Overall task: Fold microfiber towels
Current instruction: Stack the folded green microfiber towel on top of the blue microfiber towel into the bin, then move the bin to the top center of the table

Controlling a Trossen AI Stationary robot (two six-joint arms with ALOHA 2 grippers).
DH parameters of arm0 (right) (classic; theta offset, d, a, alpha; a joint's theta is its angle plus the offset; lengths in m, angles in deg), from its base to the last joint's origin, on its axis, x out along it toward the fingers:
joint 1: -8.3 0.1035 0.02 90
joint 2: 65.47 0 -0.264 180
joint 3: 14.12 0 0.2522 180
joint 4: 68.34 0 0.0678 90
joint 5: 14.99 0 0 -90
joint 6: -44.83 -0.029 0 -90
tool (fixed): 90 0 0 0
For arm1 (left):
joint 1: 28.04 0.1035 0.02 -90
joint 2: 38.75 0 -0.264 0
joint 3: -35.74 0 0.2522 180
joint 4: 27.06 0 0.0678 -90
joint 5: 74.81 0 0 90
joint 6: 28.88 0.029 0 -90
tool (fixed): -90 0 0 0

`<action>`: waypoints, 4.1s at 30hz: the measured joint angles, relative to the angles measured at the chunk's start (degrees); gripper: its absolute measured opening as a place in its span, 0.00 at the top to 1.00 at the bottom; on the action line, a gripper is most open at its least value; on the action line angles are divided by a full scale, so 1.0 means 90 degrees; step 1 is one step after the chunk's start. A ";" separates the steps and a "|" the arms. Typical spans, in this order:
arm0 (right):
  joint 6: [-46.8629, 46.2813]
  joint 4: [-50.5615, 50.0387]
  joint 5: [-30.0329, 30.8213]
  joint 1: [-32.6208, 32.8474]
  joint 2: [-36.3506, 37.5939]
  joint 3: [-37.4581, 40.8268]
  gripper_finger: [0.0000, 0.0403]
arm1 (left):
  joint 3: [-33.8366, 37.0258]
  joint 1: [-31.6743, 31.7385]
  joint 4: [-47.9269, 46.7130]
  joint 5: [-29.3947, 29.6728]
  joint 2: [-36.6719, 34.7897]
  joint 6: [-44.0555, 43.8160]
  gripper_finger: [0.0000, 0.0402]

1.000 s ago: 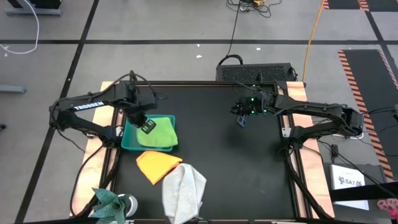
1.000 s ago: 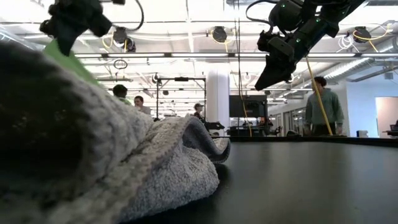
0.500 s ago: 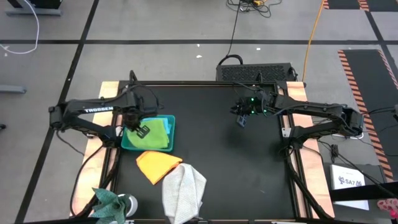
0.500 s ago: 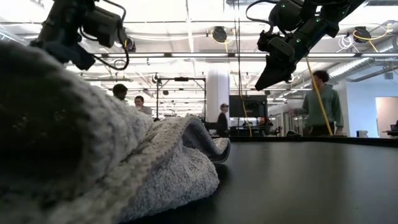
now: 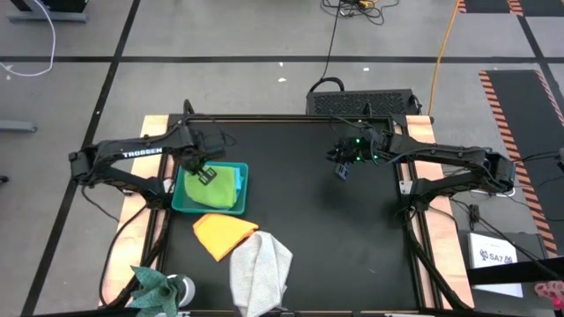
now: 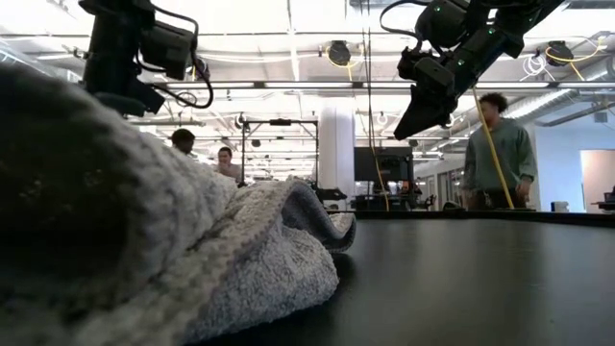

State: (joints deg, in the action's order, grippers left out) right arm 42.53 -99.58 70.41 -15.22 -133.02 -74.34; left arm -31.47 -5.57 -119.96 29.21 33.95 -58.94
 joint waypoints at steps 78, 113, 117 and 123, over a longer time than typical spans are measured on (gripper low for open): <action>0.2369 0.0648 -0.1648 0.1492 -0.6965 -0.6577 1.00 | -0.2538 -0.1531 -0.1186 0.2452 -0.0357 -0.3570 0.99; 0.4977 0.0275 -0.1469 0.1836 -0.6754 -0.6562 1.00 | -0.2538 -0.1582 -0.1007 0.2448 -0.0362 -0.3730 0.99; 0.4921 0.0292 -0.1468 0.1782 -0.6758 -0.6562 1.00 | -0.2538 -0.1582 -0.1007 0.2448 -0.0362 -0.3747 0.98; 0.4855 0.0359 -0.1472 0.1663 -0.6941 -0.6567 1.00 | -0.2535 -0.1582 -0.0946 0.2448 -0.0362 -0.3752 0.99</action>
State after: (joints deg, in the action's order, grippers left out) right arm 86.22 -96.34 57.17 -0.26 -195.49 -133.44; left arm -54.29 -19.82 -128.47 51.25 30.70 -92.71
